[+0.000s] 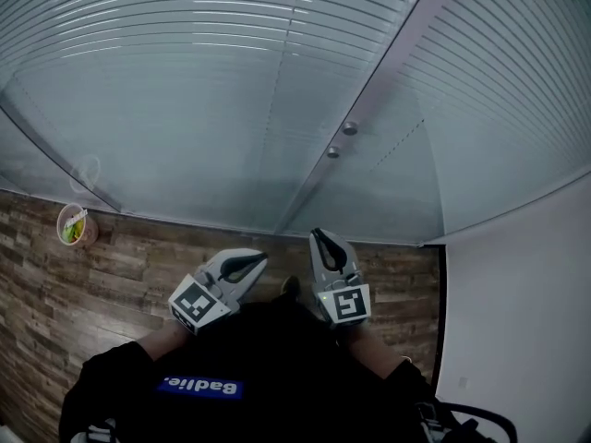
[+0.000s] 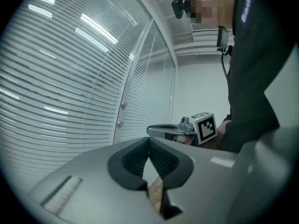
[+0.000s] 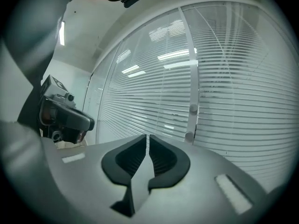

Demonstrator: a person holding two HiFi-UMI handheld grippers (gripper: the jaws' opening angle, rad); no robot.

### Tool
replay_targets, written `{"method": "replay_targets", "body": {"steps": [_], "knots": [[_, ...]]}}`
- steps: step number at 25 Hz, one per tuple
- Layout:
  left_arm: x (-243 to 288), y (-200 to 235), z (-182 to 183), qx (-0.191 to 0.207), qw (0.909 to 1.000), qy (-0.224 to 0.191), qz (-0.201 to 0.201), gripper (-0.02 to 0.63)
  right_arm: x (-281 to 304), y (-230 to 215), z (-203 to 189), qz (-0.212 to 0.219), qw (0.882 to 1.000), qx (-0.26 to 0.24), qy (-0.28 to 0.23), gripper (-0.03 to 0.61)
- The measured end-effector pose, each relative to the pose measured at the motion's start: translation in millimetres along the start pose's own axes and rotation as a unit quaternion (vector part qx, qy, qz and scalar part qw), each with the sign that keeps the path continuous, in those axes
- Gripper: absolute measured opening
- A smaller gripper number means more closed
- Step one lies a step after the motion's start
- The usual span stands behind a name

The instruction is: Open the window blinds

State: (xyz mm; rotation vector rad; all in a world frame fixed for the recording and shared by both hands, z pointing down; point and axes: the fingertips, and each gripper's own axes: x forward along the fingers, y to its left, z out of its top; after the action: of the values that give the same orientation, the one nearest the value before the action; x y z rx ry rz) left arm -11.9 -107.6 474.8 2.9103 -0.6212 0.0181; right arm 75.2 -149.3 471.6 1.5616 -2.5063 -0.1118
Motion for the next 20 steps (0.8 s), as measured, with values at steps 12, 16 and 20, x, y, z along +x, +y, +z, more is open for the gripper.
{"method": "replay_targets", "body": {"steps": [12, 16, 20], "knots": [[26, 13, -1, 0.013, 0.9994, 0.012, 0.030, 0.000, 42, -73, 19, -0.032, 0.999, -0.027, -0.015, 0.051], [32, 18, -4, 0.008, 0.9991, 0.014, 0.040, 0.000, 55, -97, 26, -0.041, 0.998, -0.043, -0.028, 0.064], [34, 20, -3, 0.005, 0.9986, 0.011, 0.051, 0.000, 65, -115, 33, -0.051, 0.996, -0.057, -0.035, 0.081]]}}
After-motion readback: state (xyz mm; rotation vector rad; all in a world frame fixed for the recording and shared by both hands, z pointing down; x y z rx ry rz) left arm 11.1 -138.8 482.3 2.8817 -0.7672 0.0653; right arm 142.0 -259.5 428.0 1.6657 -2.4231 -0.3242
